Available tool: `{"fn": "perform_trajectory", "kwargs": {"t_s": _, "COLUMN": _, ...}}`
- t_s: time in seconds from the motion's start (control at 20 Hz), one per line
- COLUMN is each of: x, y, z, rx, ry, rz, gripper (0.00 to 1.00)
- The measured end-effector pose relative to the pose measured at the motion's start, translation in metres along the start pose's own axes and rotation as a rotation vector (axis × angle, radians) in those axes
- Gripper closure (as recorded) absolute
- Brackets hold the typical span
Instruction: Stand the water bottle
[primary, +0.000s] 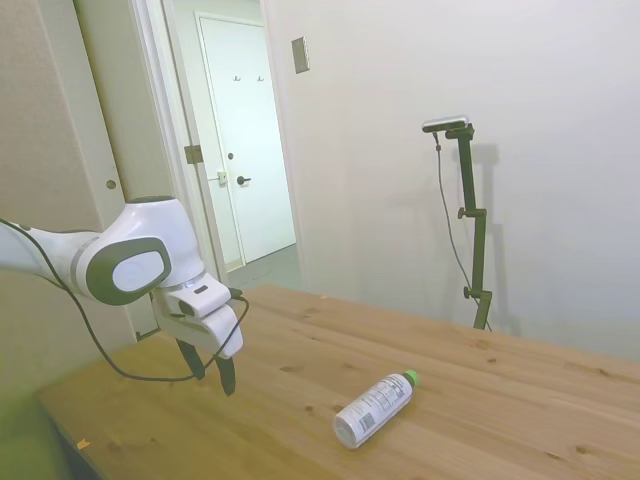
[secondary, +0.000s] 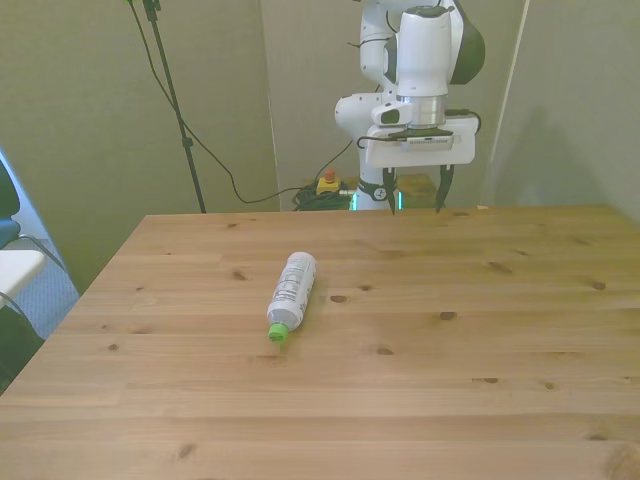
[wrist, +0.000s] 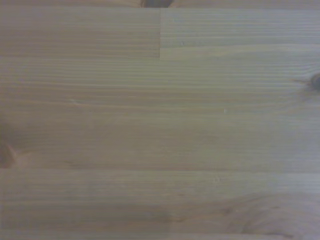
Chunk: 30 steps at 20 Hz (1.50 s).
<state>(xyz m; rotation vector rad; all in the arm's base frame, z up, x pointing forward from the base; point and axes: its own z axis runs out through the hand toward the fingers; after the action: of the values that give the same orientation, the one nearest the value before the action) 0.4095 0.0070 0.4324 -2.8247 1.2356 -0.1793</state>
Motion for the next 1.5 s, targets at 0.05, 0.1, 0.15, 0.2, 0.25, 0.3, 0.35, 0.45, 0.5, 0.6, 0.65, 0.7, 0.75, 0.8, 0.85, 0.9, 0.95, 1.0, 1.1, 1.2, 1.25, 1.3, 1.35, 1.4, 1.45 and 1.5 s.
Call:
{"fn": "perform_trajectory", "kwargs": {"t_s": 0.05, "x": 0.0, "y": 0.0, "z": 0.0, "rx": 0.0, "ry": 0.0, "rz": 0.0, "gripper": 0.0}}
{"fn": "perform_trajectory", "kwargs": {"t_s": 0.1, "x": 0.0, "y": 0.0, "z": 0.001, "rx": -0.002, "ry": -0.002, "rz": -0.002, "gripper": 0.0}}
{"fn": "perform_trajectory", "kwargs": {"t_s": 0.15, "x": 0.001, "y": 0.0, "z": 0.001, "rx": -0.001, "ry": -0.002, "rz": -0.001, "gripper": 0.0}}
{"fn": "perform_trajectory", "kwargs": {"t_s": 0.2, "x": 0.003, "y": 0.001, "z": -0.001, "rx": 0.004, "ry": 0.001, "rz": 0.004, "gripper": 0.0}}
{"fn": "perform_trajectory", "kwargs": {"t_s": 0.25, "x": 0.007, "y": 0.002, "z": -0.004, "rx": 0.009, "ry": 0.005, "rz": 0.013, "gripper": 0.0}}
{"fn": "perform_trajectory", "kwargs": {"t_s": 0.3, "x": 0.013, "y": 0.004, "z": -0.007, "rx": 0.015, "ry": 0.012, "rz": 0.025, "gripper": 0.0}}
{"fn": "perform_trajectory", "kwargs": {"t_s": 0.35, "x": 0.019, "y": 0.006, "z": -0.012, "rx": 0.021, "ry": 0.019, "rz": 0.039, "gripper": 0.0}}
{"fn": "perform_trajectory", "kwargs": {"t_s": 0.45, "x": 0.034, "y": 0.009, "z": -0.02, "rx": 0.03, "ry": 0.035, "rz": 0.066, "gripper": 0.0}}
{"fn": "perform_trajectory", "kwargs": {"t_s": 0.5, "x": 0.041, "y": 0.01, "z": -0.024, "rx": 0.03, "ry": 0.046, "rz": 0.078, "gripper": 0.0}}
{"fn": "perform_trajectory", "kwargs": {"t_s": 0.6, "x": 0.06, "y": 0.012, "z": -0.03, "rx": 0.027, "ry": 0.067, "rz": 0.101, "gripper": 0.0}}
{"fn": "perform_trajectory", "kwargs": {"t_s": 0.65, "x": 0.07, "y": 0.012, "z": -0.033, "rx": 0.026, "ry": 0.075, "rz": 0.11, "gripper": 0.0}}
{"fn": "perform_trajectory", "kwargs": {"t_s": 0.7, "x": 0.082, "y": 0.013, "z": -0.036, "rx": 0.022, "ry": 0.084, "rz": 0.118, "gripper": 0.0}}
{"fn": "perform_trajectory", "kwargs": {"t_s": 0.75, "x": 0.093, "y": 0.013, "z": -0.039, "rx": 0.018, "ry": 0.095, "rz": 0.126, "gripper": 0.0}}
{"fn": "perform_trajectory", "kwargs": {"t_s": 0.8, "x": 0.105, "y": 0.013, "z": -0.041, "rx": 0.017, "ry": 0.102, "rz": 0.135, "gripper": 0.0}}
{"fn": "perform_trajectory", "kwargs": {"t_s": 0.85, "x": 0.118, "y": 0.013, "z": -0.043, "rx": 0.015, "ry": 0.11, "rz": 0.146, "gripper": 0.0}}
{"fn": "perform_trajectory", "kwargs": {"t_s": 0.9, "x": 0.129, "y": 0.014, "z": -0.044, "rx": 0.012, "ry": 0.117, "rz": 0.155, "gripper": 0.0}}
{"fn": "perform_trajectory", "kwargs": {"t_s": 0.95, "x": 0.141, "y": 0.014, "z": -0.044, "rx": 0.009, "ry": 0.123, "rz": 0.164, "gripper": 0.0}}
{"fn": "perform_trajectory", "kwargs": {"t_s": 1.0, "x": 0.154, "y": 0.014, "z": -0.043, "rx": 0.005, "ry": 0.129, "rz": 0.174, "gripper": 0.0}}
{"fn": "perform_trajectory", "kwargs": {"t_s": 1.1, "x": 0.177, "y": 0.013, "z": -0.039, "rx": -0.002, "ry": 0.142, "rz": 0.197, "gripper": 0.0}}
{"fn": "perform_trajectory", "kwargs": {"t_s": 1.2, "x": 0.199, "y": 0.009, "z": -0.031, "rx": -0.011, "ry": 0.16, "rz": 0.224, "gripper": 0.0}}
{"fn": "perform_trajectory", "kwargs": {"t_s": 1.25, "x": 0.209, "y": 0.006, "z": -0.027, "rx": -0.014, "ry": 0.167, "rz": 0.239, "gripper": 0.0}}
{"fn": "perform_trajectory", "kwargs": {"t_s": 1.3, "x": 0.218, "y": 0.003, "z": -0.023, "rx": -0.015, "ry": 0.169, "rz": 0.251, "gripper": 0.0}}
{"fn": "perform_trajectory", "kwargs": {"t_s": 1.35, "x": 0.227, "y": 0.0, "z": -0.019, "rx": -0.017, "ry": 0.172, "rz": 0.264, "gripper": 0.0}}
{"fn": "perform_trajectory", "kwargs": {"t_s": 1.4, "x": 0.236, "y": -0.003, "z": -0.016, "rx": -0.017, "ry": 0.177, "rz": 0.279, "gripper": 0.0}}
{"fn": "perform_trajectory", "kwargs": {"t_s": 1.45, "x": 0.245, "y": -0.006, "z": -0.013, "rx": -0.019, "ry": 0.181, "rz": 0.29, "gripper": 0.0}}
{"fn": "perform_trajectory", "kwargs": {"t_s": 1.5, "x": 0.254, "y": -0.008, "z": -0.01, "rx": -0.021, "ry": 0.185, "rz": 0.3, "gripper": 0.0}}
